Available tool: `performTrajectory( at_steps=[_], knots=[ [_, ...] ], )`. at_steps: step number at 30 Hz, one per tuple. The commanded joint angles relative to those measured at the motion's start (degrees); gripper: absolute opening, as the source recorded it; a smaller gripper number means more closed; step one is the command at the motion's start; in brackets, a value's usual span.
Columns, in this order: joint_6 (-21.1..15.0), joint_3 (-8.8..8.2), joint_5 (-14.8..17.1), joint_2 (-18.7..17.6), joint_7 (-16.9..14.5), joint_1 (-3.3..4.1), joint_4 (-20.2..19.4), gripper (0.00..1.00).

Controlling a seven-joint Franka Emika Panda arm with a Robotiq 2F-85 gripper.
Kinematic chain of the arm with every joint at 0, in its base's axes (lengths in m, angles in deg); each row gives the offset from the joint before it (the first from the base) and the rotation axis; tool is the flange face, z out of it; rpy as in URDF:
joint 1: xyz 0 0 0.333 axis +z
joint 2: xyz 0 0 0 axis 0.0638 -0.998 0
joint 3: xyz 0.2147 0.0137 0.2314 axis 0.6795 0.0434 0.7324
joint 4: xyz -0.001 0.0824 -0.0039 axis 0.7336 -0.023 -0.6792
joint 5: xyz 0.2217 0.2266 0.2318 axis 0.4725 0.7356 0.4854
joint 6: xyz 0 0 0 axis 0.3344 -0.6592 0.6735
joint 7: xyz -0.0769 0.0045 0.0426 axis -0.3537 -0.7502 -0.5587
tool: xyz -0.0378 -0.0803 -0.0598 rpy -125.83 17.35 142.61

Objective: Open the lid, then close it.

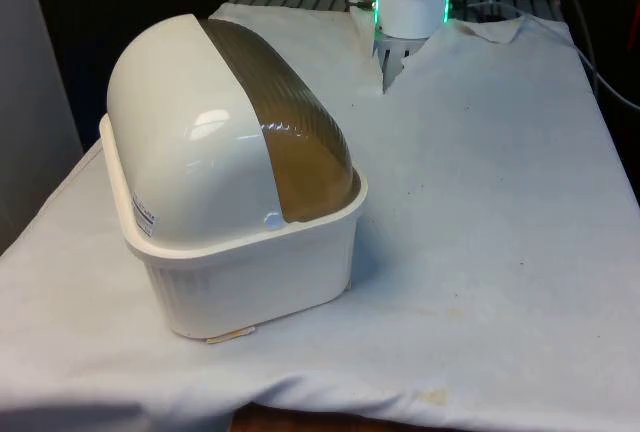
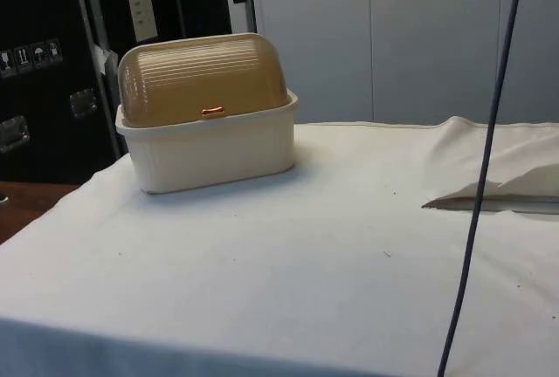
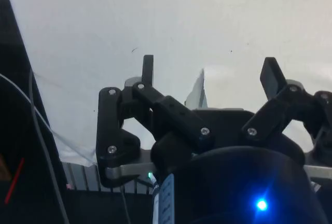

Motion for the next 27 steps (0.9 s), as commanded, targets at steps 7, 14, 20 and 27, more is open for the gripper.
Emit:
performTrajectory(
  at_steps=[7,14,20,27],
  knots=[
    [-0.2,0.69,-0.6,1.7,0.9,0.11,-1.4,0.77],
    [-0.2,0.86,-0.8,2.0,1.1,0.11,-1.7,0.38],
    [-0.2,0.86,-0.9,2.1,1.1,0.11,-1.7,0.04],
    [-0.6,1.38,-0.7,2.0,1.3,0.17,-1.7,0.00]
  ],
)
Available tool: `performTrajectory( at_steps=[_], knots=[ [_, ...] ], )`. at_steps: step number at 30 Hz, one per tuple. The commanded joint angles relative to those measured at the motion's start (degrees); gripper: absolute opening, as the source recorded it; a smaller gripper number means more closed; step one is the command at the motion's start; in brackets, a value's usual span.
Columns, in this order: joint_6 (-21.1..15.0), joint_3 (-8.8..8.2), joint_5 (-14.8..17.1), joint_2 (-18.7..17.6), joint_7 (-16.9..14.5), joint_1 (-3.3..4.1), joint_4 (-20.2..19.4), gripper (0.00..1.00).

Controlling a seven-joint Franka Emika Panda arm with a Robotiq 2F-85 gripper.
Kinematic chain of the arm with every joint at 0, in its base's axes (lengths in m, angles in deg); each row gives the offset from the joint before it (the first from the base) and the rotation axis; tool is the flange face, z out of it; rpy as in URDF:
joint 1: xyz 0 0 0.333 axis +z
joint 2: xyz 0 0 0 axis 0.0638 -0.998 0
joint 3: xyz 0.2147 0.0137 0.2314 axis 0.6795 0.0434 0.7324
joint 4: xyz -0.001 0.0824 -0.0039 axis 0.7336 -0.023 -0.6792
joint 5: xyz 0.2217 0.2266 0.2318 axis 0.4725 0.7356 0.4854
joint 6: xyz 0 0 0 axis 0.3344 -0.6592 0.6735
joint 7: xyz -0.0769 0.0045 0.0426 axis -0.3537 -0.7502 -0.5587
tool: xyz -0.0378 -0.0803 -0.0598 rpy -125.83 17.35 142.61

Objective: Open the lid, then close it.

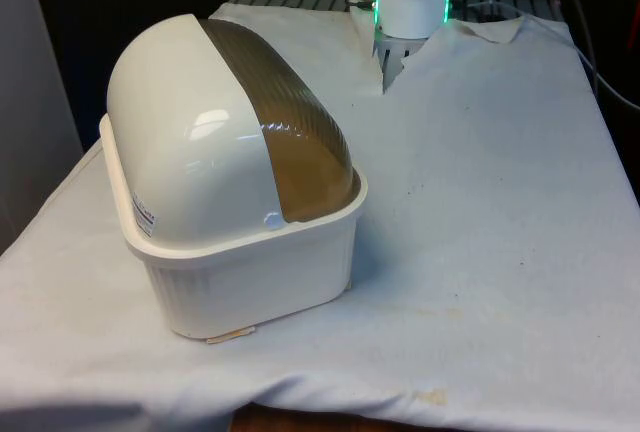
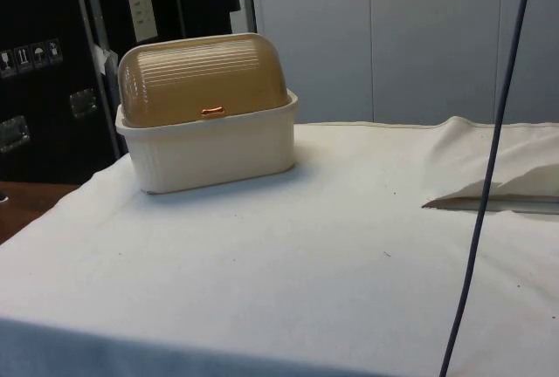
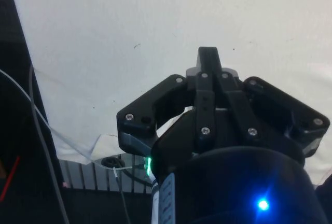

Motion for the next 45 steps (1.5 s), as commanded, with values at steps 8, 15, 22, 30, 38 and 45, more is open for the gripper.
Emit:
performTrajectory(
  at_steps=[8,15,22,30,38,45],
  knots=[
    [-2.1,1.32,-1.3,0.4,1.8,0.23,-0.6,0.00],
    [-5.7,2.41,-2.4,0.5,1.9,0.23,-2.0,0.00],
    [-9.6,3.15,-3.6,0.3,1.4,0.17,-3.4,0.00],
    [-14.2,3.38,-4.6,0.1,-0.3,0.11,-5.5,0.00],
    [-16.8,3.32,-5.2,-0.2,-2.5,0.06,-7.0,0.00],
    [-21.1,3.38,-7.2,-0.7,-5.2,0.11,-9.0,0.00]
  ],
)
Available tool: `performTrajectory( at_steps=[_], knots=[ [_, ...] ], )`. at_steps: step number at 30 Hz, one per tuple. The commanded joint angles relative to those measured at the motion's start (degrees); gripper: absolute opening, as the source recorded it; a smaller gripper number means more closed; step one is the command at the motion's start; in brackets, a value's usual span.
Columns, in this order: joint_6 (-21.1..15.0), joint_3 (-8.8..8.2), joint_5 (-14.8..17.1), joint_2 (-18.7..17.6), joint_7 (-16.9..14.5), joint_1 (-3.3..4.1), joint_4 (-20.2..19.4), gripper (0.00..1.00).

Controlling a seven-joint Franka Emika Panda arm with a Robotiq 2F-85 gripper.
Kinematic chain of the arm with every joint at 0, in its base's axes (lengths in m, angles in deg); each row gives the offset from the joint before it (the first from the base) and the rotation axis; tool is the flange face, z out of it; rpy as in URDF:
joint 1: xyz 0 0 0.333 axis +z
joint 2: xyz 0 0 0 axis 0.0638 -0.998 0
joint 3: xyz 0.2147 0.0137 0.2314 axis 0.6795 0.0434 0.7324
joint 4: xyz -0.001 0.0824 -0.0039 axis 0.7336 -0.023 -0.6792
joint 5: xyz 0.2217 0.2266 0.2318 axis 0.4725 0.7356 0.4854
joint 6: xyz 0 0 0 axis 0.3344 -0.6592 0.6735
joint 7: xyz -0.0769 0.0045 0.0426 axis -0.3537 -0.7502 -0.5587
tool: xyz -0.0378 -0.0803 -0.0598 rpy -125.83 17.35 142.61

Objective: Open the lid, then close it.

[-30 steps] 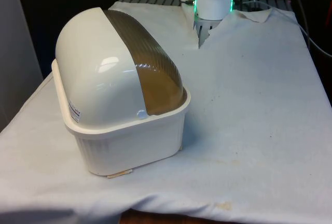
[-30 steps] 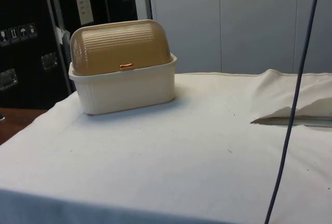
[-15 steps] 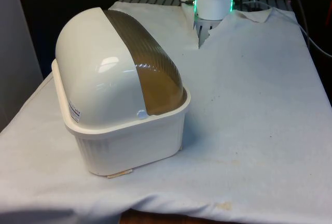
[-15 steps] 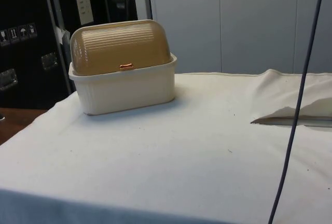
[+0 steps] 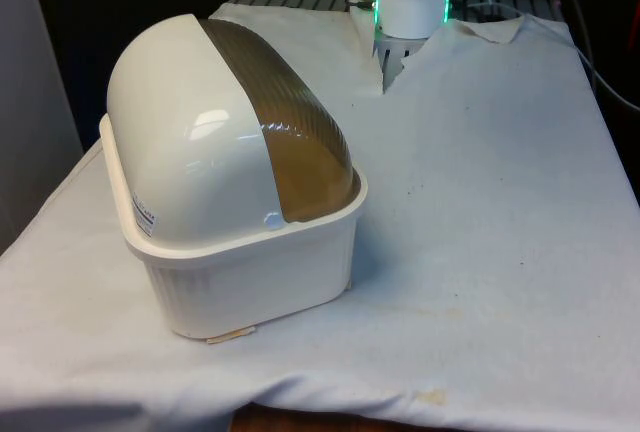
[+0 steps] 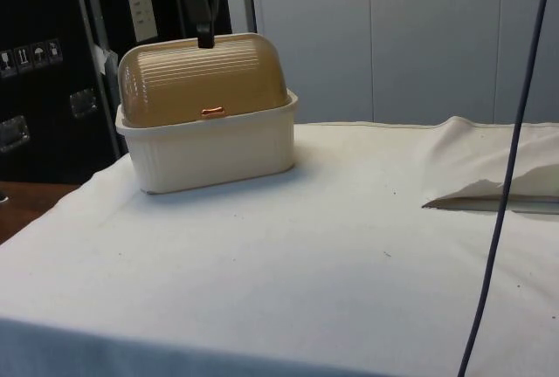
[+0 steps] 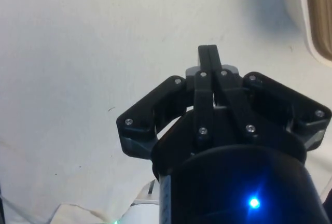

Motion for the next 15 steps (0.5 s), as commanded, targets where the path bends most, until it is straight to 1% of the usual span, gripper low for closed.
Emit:
performTrajectory(
  at_steps=[1,2,4,9,10,11,15],
  knots=[
    [-1.2,0.06,-0.8,-0.1,-0.4,0.06,-0.5,0.00],
    [-0.3,0.00,-0.1,-0.1,-0.4,0.00,-0.2,0.00],
    [-2.1,0.06,-1.5,-0.3,-1.2,0.06,-0.9,0.00],
    [-3.2,0.06,-2.7,-0.6,-2.3,0.06,-1.5,0.00],
    [-2.4,0.00,-2.0,-0.6,-2.4,0.00,-1.2,0.00],
    [-3.4,0.06,-2.9,-0.7,-2.5,0.06,-1.5,0.00],
    [-4.3,0.06,-4.4,-1.0,-3.3,0.06,-2.1,0.00]
  ],
)
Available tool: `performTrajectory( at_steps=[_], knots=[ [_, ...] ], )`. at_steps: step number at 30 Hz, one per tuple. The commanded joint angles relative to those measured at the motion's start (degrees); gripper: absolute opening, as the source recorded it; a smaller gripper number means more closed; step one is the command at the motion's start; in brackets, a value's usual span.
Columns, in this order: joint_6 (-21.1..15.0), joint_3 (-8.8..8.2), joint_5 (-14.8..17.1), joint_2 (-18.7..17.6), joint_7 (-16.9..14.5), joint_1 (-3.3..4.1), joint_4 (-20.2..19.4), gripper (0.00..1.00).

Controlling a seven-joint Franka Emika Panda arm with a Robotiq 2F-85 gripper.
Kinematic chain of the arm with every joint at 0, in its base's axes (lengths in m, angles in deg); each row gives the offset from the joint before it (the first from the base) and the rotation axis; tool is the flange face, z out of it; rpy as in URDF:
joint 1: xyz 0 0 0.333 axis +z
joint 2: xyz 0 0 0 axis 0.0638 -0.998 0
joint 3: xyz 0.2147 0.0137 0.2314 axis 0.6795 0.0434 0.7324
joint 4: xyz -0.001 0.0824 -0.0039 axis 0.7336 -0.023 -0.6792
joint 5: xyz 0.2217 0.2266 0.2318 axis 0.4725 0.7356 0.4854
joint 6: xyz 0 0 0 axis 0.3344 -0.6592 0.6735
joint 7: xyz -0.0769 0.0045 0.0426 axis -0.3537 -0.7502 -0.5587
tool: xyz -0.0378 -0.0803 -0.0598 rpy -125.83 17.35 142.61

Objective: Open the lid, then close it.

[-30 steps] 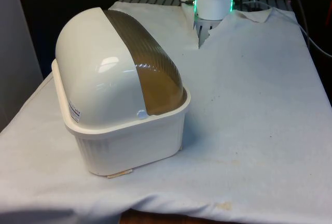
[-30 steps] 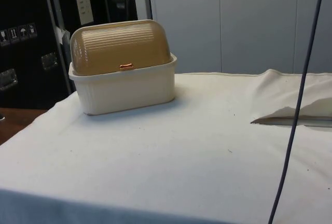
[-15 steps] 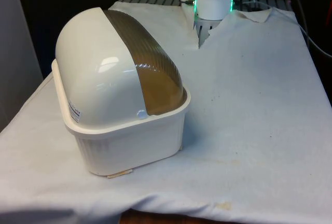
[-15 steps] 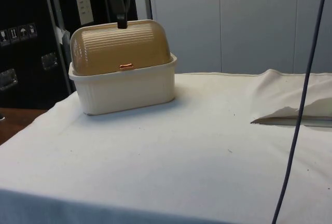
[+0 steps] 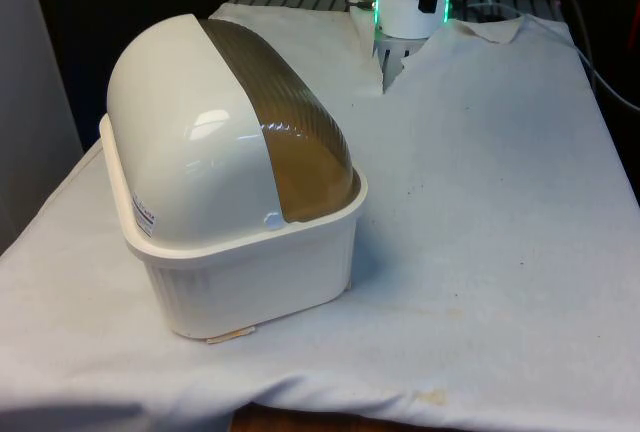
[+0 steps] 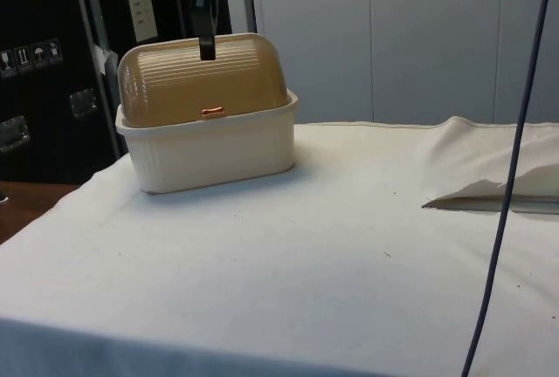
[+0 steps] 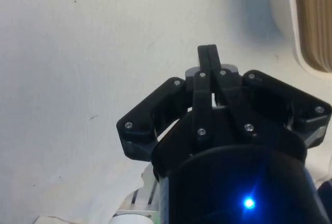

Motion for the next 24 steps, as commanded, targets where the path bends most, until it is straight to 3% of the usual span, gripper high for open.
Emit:
performTrajectory(
  at_steps=[1,2,10,11,14,21,22,24],
  knots=[
    [-0.7,0.06,-1.0,0.1,0.0,0.06,-0.3,0.00],
    [-0.1,0.00,-0.3,0.0,-0.1,0.00,-0.1,0.00],
    [-1.1,0.11,-4.8,0.4,-0.1,0.06,-1.3,0.00],
    [-0.3,0.11,-3.6,0.0,-0.4,0.00,-0.7,0.00],
    [-1.5,0.17,-6.6,0.7,0.2,0.06,-2.1,0.00],
    [-2.2,0.40,-10.6,1.2,1.4,0.06,-3.2,0.00],
    [-1.1,0.34,-8.9,0.9,0.5,0.00,-2.5,0.00],
    [-2.3,0.52,-11.2,1.3,1.7,0.11,-3.3,0.00]
  ],
)
